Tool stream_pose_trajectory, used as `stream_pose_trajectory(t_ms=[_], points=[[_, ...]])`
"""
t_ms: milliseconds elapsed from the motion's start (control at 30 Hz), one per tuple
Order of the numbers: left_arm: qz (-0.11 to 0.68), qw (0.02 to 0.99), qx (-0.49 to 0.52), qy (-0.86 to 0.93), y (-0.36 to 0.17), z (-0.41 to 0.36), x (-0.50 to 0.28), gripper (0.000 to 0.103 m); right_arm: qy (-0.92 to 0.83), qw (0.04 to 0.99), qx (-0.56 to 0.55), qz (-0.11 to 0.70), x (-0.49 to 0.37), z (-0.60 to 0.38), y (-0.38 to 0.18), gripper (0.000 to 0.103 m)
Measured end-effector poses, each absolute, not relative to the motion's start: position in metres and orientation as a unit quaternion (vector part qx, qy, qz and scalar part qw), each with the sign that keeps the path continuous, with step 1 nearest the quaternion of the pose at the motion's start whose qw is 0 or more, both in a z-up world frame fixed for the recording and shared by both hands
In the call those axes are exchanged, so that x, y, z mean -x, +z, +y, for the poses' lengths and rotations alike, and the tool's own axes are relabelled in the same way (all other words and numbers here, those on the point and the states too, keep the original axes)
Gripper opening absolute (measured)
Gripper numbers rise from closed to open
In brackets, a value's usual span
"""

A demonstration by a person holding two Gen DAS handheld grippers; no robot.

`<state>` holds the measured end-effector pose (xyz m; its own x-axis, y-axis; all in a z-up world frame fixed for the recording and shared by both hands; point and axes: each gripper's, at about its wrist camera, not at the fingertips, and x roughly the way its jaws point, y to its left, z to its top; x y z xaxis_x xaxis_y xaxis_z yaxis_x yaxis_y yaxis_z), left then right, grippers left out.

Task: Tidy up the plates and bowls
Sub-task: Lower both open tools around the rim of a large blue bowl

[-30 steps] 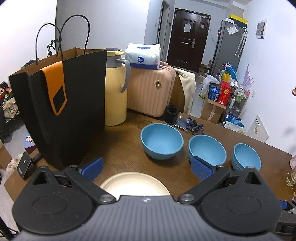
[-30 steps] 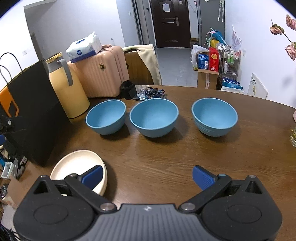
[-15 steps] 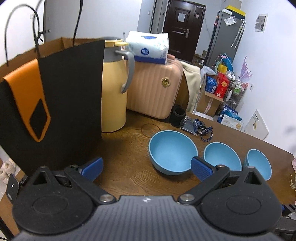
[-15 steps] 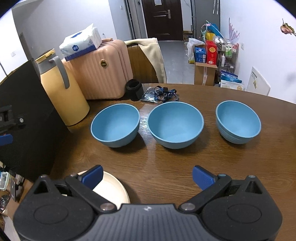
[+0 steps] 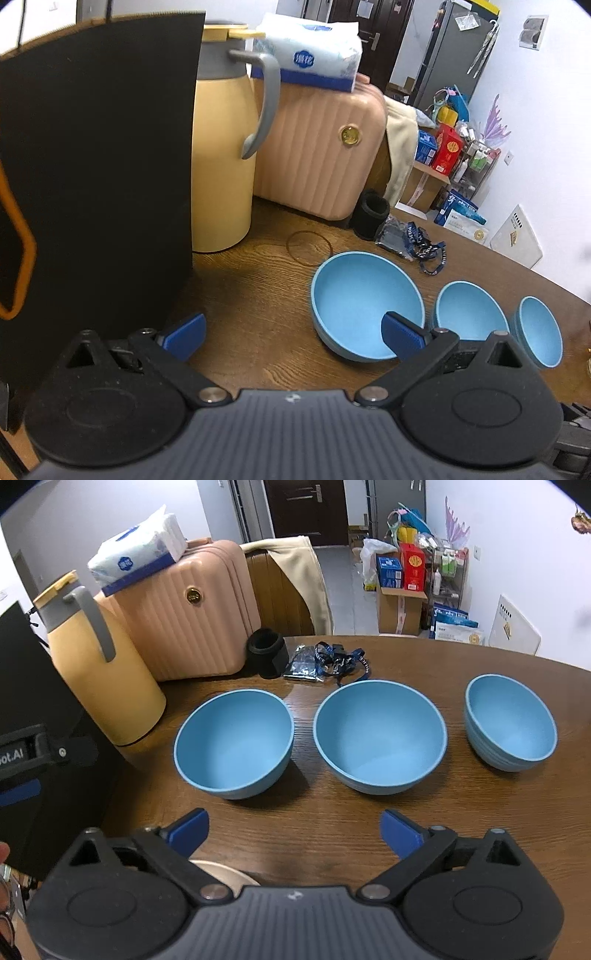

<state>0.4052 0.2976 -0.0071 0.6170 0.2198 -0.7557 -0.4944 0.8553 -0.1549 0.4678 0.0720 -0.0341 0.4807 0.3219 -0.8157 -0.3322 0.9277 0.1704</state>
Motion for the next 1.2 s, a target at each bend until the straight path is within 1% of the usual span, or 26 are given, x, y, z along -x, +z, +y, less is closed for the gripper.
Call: stream_pose_trajectory(t_ms=[233, 500, 667, 800, 867, 1067, 1133, 1200], points=[[0.404, 0.872, 0.189, 0.203, -0.027, 0.315, -0.426, 0.103, 0.176, 0.855, -0.004, 0.487, -0.487, 0.091, -0.051, 0.095], [0.413, 0.866, 0.195, 0.203, -0.044, 0.327, -0.447, 0.103, 0.162, 0.850, -0.012, 0.501, -0.502, 0.109, -0.066, 0.089], [0.422, 0.864, 0.189, 0.198, -0.055, 0.331, -0.462, 0.103, 0.154, 0.845, -0.022, 0.511, -0.511, 0.116, -0.075, 0.078], [0.426, 0.864, 0.187, 0.194, -0.061, 0.333, -0.469, 0.103, 0.149, 0.840, -0.035, 0.521, -0.518, 0.120, -0.082, 0.072], [0.428, 0.863, 0.186, 0.195, -0.064, 0.334, -0.474, 0.103, 0.148, 0.836, -0.043, 0.526, -0.523, 0.122, -0.086, 0.065], [0.434, 0.861, 0.182, 0.193, -0.071, 0.335, -0.494, 0.103, 0.128, 0.833, -0.056, 0.535, -0.538, 0.125, -0.094, 0.060], [0.436, 0.861, 0.180, 0.192, -0.073, 0.335, -0.500, 0.101, 0.123, 0.832, -0.059, 0.537, -0.544, 0.126, -0.097, 0.060], [0.441, 0.859, 0.182, 0.187, -0.076, 0.335, -0.507, 0.097, 0.119, 0.831, -0.063, 0.540, -0.549, 0.127, -0.100, 0.060]])
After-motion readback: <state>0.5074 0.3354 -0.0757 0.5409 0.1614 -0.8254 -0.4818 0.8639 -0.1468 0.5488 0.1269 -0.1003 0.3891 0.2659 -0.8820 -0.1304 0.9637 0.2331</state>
